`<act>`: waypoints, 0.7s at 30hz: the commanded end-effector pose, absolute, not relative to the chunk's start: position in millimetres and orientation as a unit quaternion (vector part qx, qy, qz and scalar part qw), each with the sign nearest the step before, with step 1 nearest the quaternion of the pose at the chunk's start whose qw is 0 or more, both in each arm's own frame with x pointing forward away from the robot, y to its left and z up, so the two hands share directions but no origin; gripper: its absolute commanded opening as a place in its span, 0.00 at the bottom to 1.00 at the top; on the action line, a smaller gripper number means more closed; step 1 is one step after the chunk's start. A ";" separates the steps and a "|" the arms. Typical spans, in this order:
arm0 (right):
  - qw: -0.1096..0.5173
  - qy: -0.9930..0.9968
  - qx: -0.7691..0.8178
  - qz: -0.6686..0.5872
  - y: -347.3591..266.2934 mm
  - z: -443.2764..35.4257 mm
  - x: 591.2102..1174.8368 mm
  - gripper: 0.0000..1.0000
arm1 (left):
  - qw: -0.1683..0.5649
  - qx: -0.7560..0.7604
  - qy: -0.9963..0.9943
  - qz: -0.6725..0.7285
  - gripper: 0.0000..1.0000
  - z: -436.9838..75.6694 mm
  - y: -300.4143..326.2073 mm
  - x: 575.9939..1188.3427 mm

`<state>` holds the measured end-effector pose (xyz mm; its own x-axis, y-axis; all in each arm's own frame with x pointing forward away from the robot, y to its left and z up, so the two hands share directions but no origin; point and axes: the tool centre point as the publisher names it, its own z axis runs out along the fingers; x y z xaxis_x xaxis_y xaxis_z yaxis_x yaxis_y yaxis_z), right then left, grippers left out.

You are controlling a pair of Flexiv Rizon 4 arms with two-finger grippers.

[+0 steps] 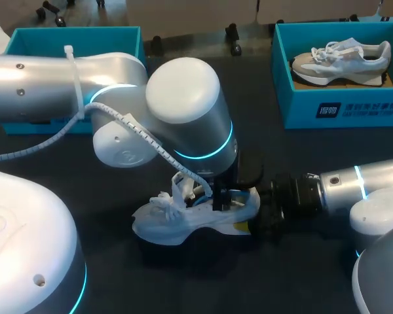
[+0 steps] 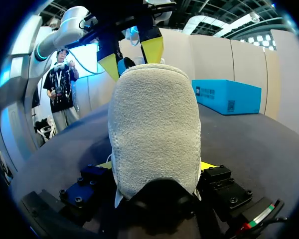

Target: Take the shoe out of the shoebox, open the shoe tongue, remove and reinsert the insole, then place the shoe into the shoebox

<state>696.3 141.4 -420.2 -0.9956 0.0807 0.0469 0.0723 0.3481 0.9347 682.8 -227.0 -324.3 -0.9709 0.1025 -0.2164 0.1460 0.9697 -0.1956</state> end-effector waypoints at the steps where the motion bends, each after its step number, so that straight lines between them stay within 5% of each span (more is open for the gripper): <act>1: 0.004 0.821 0.047 0.568 142.5 -422.0 694.9 0.00 | 0.097 0.059 0.988 -0.103 0.14 -328.3 -230.9 685.1; 2: 0.004 0.821 0.047 0.568 142.5 -422.0 694.9 0.00 | 0.092 0.056 0.989 -0.105 0.02 -327.5 -230.4 685.9; 3: 0.004 0.821 0.047 0.568 142.5 -422.0 694.9 0.00 | 0.088 0.052 0.989 -0.108 0.00 -326.5 -230.0 686.7; 21: 0.004 0.821 0.047 0.568 142.5 -422.0 694.9 0.00 | 0.118 -0.033 0.975 -0.183 0.00 -306.4 -227.8 681.8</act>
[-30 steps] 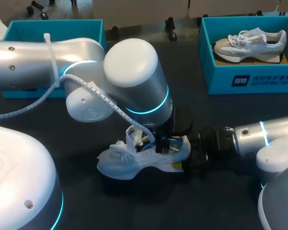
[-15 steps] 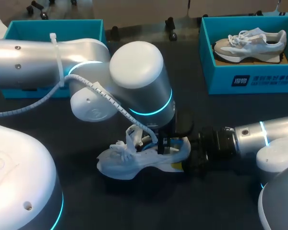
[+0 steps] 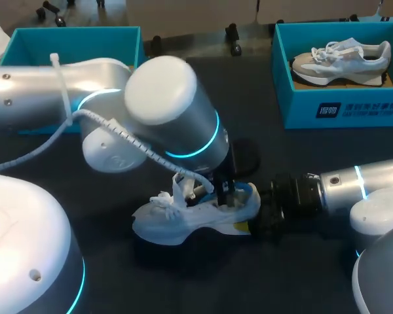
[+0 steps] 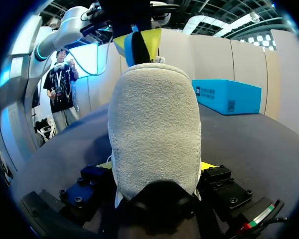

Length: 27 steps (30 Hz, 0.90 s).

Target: Take the shoe out of the shoebox, open the shoe tongue, remove and reinsert the insole, then place the shoe into the shoebox

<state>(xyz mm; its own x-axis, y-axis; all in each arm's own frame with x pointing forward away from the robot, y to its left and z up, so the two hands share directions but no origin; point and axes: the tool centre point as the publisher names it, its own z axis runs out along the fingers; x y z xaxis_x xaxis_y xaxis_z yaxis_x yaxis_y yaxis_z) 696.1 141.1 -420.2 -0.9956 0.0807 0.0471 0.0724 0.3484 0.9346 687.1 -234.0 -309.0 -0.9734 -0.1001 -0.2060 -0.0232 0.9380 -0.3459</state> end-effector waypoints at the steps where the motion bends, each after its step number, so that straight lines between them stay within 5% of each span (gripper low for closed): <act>1: 0.004 0.821 0.047 0.568 142.5 -422.0 694.9 0.00 | 0.123 -0.037 0.974 -0.187 0.00 -305.6 -228.0 681.4; 25: 0.004 0.821 0.047 0.568 142.5 -422.0 694.9 0.00 | 0.193 -0.070 0.957 -0.205 0.00 -299.3 -260.3 677.4; 27: 0.004 0.821 0.047 0.568 142.5 -422.0 694.9 0.00 | 0.203 -0.074 0.955 -0.204 0.08 -300.6 -262.3 677.3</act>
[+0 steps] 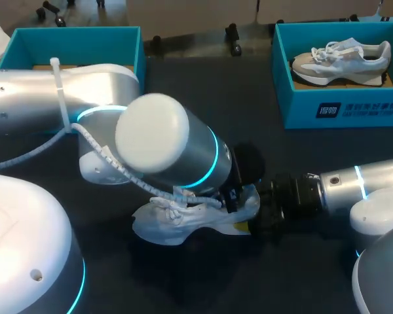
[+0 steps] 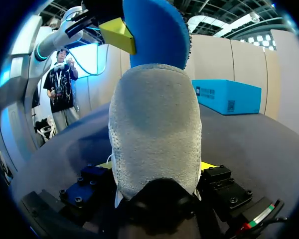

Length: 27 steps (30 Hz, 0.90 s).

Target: Take the shoe out of the shoebox, open the shoe tongue, remove and reinsert the insole, then place the shoe into the shoebox

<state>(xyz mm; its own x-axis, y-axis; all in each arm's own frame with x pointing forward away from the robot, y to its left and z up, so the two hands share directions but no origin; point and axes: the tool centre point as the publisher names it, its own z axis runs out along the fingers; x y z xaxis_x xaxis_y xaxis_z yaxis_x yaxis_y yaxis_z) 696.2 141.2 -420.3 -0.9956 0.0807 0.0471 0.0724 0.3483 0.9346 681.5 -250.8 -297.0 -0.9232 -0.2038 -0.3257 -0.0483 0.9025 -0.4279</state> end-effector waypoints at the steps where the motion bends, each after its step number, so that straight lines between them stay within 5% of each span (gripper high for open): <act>1: 0.004 0.821 0.047 0.568 142.5 -422.0 694.9 0.00 | 0.202 -0.073 0.955 -0.204 0.16 -300.9 -262.8 677.4; 8: 0.004 0.821 0.047 0.568 142.5 -422.0 694.9 0.00 | 0.192 -0.064 0.957 -0.207 0.45 -296.6 -256.9 674.6; 27: 0.004 0.821 0.047 0.568 142.5 -422.0 694.9 0.00 | 0.191 -0.040 0.955 -0.222 0.47 -272.1 -223.8 661.9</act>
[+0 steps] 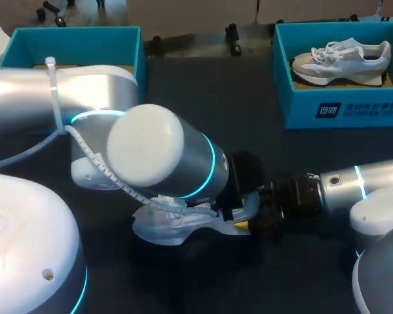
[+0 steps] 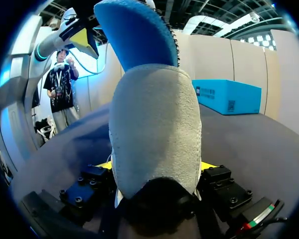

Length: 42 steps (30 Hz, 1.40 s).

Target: Take the shoe out of the shoebox, open the shoe tongue, remove and reinsert the insole, then place the shoe into the shoebox

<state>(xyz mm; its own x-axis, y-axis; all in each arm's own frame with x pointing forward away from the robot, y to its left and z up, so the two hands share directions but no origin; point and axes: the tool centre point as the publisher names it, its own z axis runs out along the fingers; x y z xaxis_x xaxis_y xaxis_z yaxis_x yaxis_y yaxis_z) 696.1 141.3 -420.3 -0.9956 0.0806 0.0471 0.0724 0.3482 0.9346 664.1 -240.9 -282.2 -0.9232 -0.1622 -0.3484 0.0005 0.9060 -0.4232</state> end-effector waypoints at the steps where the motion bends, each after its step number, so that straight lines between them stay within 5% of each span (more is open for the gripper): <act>1: 0.004 0.821 0.047 0.568 142.5 -422.0 694.9 0.00 | 0.191 -0.039 0.955 -0.223 0.47 -270.0 -222.7 661.6; 42: 0.004 0.821 0.047 0.568 142.5 -422.0 694.9 0.00 | 0.123 0.010 0.975 -0.186 0.44 -283.8 -237.1 690.9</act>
<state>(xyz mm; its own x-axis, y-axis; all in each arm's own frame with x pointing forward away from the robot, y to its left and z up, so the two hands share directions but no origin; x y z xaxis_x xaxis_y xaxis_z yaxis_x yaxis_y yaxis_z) 696.2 141.3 -420.3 -0.9956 0.0806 0.0471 0.0724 0.3482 0.9346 684.9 -228.7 -279.5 -0.9663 -0.0335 -0.2554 0.0652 0.9275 -0.3681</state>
